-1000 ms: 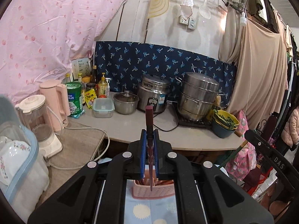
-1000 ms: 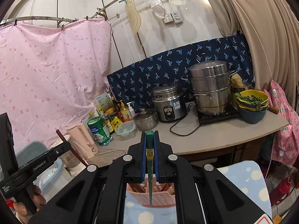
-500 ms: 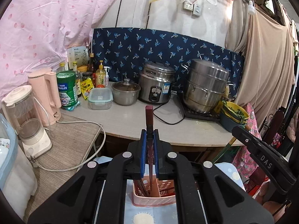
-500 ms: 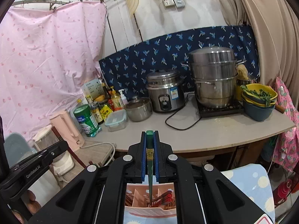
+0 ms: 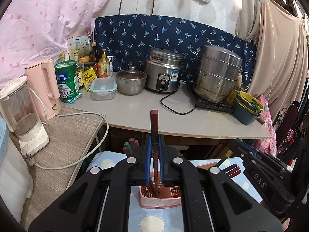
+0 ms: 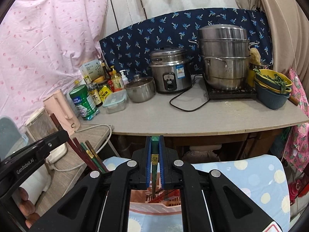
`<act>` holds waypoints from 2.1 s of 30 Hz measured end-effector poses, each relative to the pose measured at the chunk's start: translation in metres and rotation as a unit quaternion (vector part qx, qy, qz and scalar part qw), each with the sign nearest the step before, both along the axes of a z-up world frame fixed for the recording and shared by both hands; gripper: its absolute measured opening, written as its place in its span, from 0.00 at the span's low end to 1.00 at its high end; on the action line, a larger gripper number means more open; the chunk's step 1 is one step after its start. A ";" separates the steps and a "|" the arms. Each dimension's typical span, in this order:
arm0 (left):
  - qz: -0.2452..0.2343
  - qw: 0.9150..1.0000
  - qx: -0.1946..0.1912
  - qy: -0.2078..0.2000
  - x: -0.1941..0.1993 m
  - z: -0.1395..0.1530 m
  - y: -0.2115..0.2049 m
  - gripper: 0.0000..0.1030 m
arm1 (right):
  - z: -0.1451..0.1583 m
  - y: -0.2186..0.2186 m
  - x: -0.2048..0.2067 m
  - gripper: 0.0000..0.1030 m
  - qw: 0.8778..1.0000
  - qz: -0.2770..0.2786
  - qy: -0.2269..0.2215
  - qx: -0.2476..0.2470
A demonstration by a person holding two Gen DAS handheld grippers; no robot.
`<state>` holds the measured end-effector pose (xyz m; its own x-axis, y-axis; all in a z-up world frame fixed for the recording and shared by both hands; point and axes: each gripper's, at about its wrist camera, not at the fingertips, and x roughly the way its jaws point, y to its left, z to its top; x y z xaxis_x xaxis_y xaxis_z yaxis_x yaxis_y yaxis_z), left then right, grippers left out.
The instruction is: Organize utensils
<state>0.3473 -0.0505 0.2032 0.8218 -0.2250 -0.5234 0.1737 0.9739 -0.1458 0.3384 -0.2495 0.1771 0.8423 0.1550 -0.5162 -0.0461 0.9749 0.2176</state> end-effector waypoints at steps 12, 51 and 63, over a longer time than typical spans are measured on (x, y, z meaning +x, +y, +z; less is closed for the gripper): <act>0.011 1.000 0.019 -0.017 -0.012 -0.004 -0.006 0.28 | -0.008 -0.006 -0.014 0.33 1.000 -0.010 -0.009 0.000; 0.048 0.996 0.076 0.005 -0.171 -0.067 0.011 0.87 | -0.060 -0.004 -0.203 0.80 0.995 -0.052 0.018 -0.083; 0.045 0.994 0.094 0.035 -0.209 -0.106 0.013 0.88 | -0.098 0.002 -0.239 0.81 0.992 -0.071 0.054 -0.089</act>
